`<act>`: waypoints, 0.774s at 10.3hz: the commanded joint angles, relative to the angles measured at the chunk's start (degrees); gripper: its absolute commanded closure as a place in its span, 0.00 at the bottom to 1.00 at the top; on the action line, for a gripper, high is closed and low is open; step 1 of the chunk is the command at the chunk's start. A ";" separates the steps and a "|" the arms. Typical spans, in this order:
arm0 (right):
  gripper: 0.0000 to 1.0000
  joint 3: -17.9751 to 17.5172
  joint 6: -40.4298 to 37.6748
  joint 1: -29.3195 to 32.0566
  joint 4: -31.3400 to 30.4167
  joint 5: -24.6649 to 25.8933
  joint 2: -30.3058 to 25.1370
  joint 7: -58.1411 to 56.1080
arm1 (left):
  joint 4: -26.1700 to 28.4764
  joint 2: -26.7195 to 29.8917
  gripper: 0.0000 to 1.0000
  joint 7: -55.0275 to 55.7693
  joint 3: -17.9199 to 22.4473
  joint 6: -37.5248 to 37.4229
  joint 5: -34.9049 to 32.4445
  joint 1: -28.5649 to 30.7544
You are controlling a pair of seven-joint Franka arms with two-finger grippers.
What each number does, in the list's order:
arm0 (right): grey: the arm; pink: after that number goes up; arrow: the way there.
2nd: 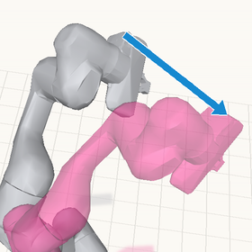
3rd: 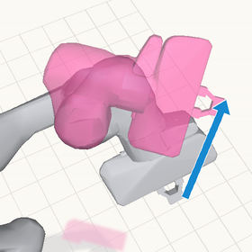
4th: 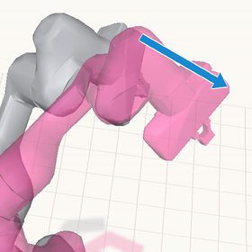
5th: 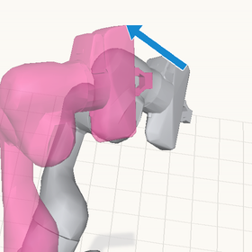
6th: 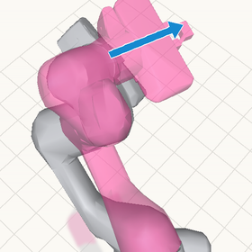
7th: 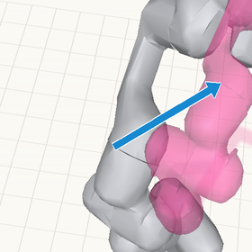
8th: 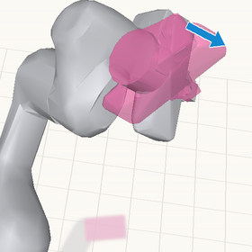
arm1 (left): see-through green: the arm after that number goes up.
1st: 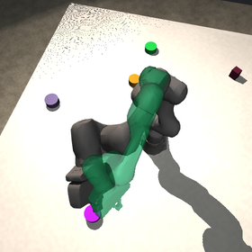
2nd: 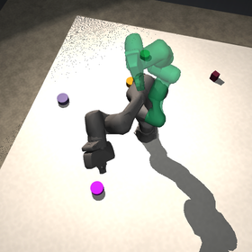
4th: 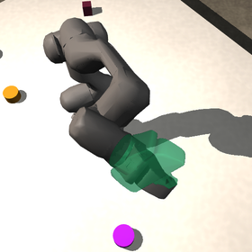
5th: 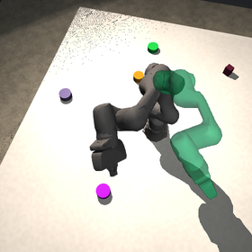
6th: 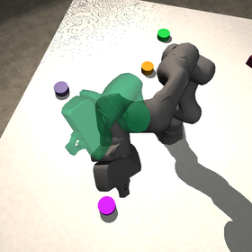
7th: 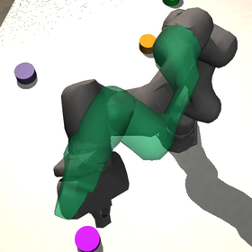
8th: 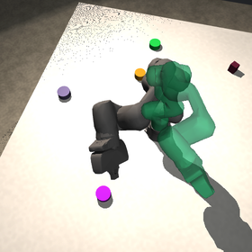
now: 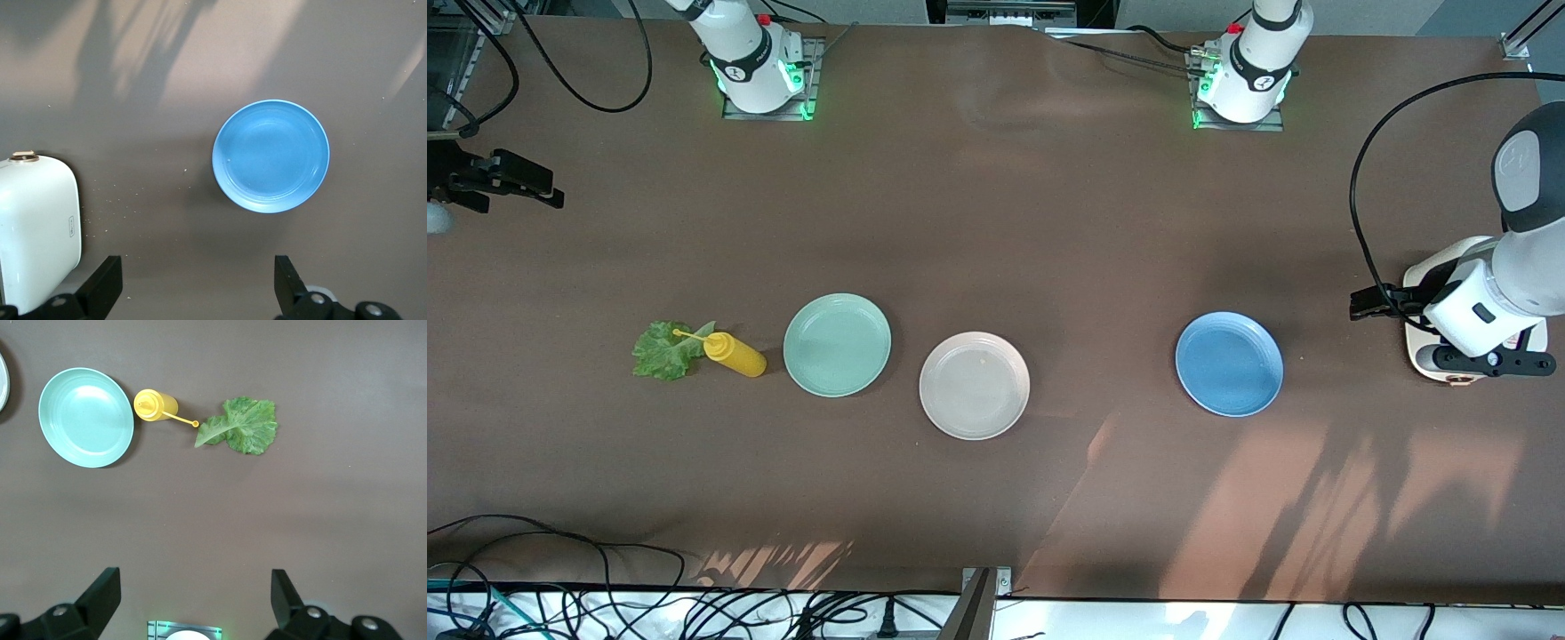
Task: Make sandwich on beige plate with both arms
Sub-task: 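Move the left gripper over the white toaster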
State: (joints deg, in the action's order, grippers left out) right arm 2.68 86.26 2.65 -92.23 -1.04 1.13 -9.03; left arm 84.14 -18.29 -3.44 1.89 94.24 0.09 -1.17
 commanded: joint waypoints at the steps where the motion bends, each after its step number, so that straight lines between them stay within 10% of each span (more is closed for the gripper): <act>1: 0.00 0.13 0.49 0.08 -0.58 -0.02 -0.51 0.41 | -0.20 0.18 0.00 -0.43 0.04 -0.02 -1.94 -0.24; 8: 0.00 0.13 0.49 0.08 -0.58 -0.02 -0.42 0.50 | -0.20 0.53 0.00 -0.95 0.39 -0.11 -1.94 0.99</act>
State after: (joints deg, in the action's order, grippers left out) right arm 2.80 86.27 2.65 -92.23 -1.04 1.18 -9.03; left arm 84.14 -18.29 -3.44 2.15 94.24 0.01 -0.81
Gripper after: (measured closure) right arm 0.000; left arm 0.000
